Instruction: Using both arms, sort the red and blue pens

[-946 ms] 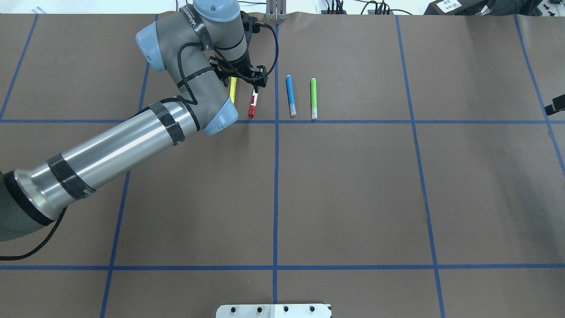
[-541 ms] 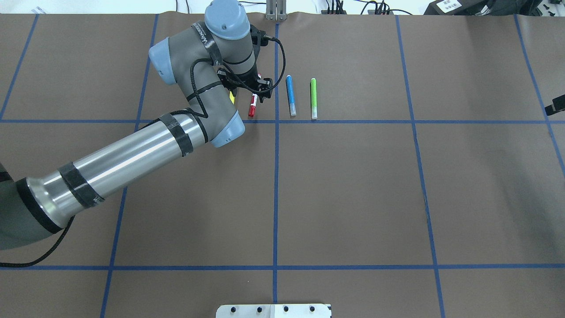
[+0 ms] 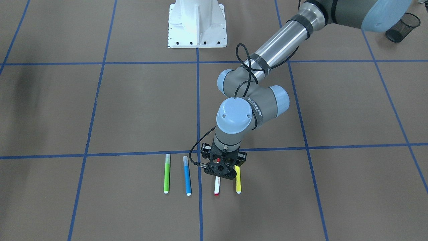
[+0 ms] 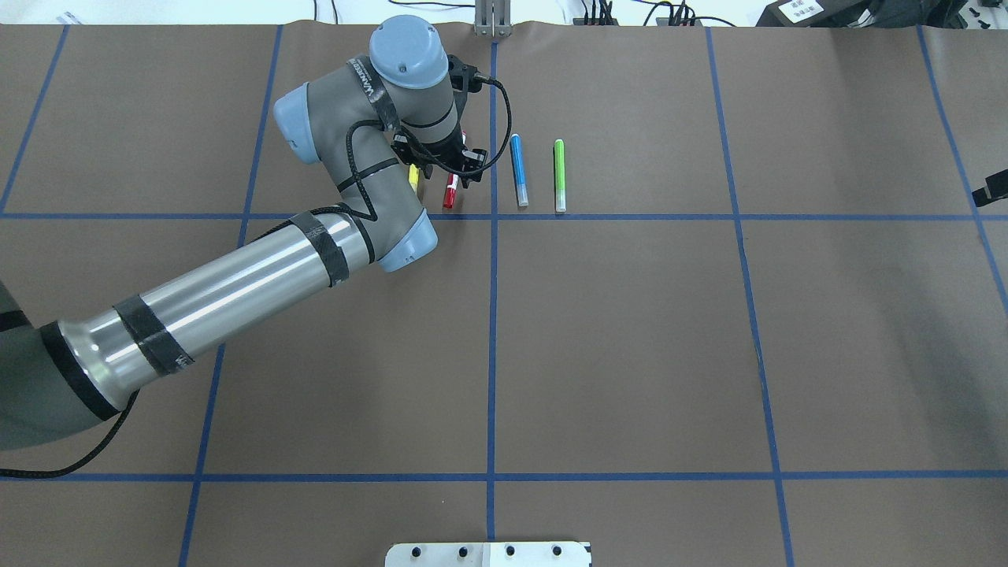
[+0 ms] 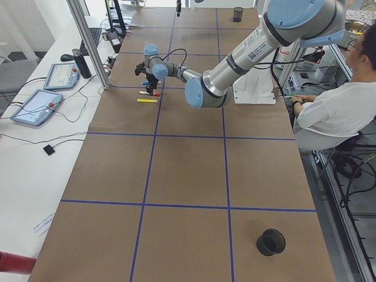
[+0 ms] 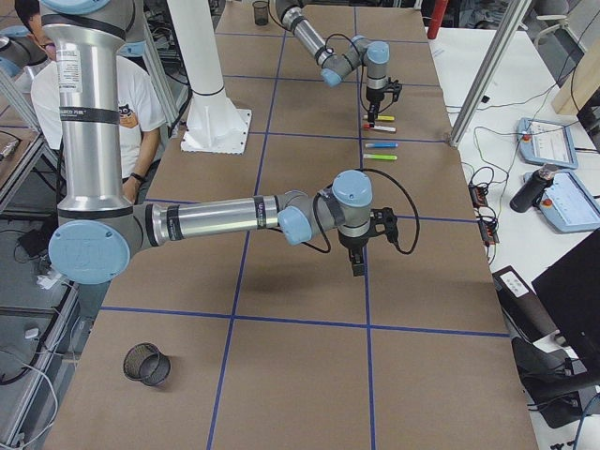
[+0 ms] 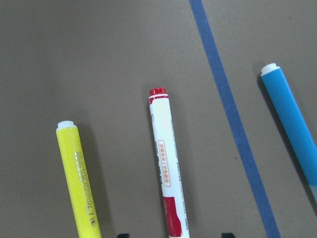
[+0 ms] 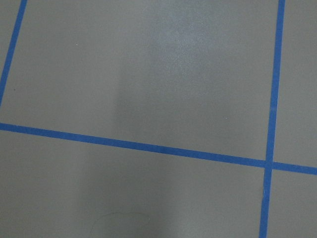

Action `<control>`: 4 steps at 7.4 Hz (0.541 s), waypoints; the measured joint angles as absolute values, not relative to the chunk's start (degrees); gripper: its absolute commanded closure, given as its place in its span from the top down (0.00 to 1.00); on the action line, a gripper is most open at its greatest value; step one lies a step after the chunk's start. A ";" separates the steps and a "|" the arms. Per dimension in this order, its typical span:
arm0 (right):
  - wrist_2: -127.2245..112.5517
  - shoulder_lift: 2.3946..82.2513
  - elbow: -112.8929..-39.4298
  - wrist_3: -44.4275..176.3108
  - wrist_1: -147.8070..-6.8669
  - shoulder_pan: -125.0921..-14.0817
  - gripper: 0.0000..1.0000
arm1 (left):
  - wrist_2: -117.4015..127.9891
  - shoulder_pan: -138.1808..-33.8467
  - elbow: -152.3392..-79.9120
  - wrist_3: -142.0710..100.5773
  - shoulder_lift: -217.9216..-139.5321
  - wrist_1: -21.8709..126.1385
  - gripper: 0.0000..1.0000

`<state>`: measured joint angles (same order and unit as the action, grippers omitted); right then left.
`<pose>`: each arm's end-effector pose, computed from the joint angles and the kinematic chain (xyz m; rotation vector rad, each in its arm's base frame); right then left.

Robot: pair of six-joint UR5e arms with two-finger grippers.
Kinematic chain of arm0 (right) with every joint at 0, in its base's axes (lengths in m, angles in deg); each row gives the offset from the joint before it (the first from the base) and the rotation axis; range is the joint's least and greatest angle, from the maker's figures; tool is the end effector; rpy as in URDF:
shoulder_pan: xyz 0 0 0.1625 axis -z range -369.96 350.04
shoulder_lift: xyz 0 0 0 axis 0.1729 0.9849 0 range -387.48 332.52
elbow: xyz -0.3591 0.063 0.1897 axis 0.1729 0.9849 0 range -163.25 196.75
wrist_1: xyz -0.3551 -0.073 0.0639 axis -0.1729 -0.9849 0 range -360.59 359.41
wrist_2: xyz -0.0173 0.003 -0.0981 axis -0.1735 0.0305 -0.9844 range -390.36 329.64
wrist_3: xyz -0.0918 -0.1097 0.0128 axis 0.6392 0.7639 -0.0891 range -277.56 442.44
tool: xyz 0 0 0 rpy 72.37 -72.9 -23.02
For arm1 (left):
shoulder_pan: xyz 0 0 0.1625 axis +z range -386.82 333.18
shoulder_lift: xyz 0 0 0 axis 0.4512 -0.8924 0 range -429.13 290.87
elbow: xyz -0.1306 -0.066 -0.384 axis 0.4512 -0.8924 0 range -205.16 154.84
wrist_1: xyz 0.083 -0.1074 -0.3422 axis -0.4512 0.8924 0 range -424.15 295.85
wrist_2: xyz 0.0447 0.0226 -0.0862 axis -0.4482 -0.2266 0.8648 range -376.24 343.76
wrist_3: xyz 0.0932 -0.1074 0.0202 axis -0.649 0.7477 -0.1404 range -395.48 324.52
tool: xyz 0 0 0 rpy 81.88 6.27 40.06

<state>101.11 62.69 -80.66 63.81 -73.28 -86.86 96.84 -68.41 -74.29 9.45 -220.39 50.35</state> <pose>-0.0702 -0.4708 0.5868 0.1989 -0.7965 -0.0639 0.5815 -0.6190 0.2638 0.2526 0.8247 0.2147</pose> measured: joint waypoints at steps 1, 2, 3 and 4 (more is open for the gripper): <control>101.07 62.72 -80.64 63.81 -73.28 -86.86 1.00 | 96.54 -68.40 -73.08 9.49 -220.90 51.35 0.65; 101.07 62.75 -80.61 63.81 -73.28 -86.86 1.00 | 96.38 -68.39 -72.52 9.51 -221.18 51.73 0.60; 101.08 62.76 -80.58 63.81 -73.28 -86.86 1.00 | 96.26 -68.36 -72.26 9.50 -221.34 51.83 0.56; 101.06 62.77 -80.53 63.81 -73.28 -86.86 1.00 | 96.20 -68.27 -72.10 9.46 -221.41 51.86 0.54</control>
<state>101.06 62.77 -80.53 63.81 -73.28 -86.86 96.20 -68.27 -72.10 9.46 -221.41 51.86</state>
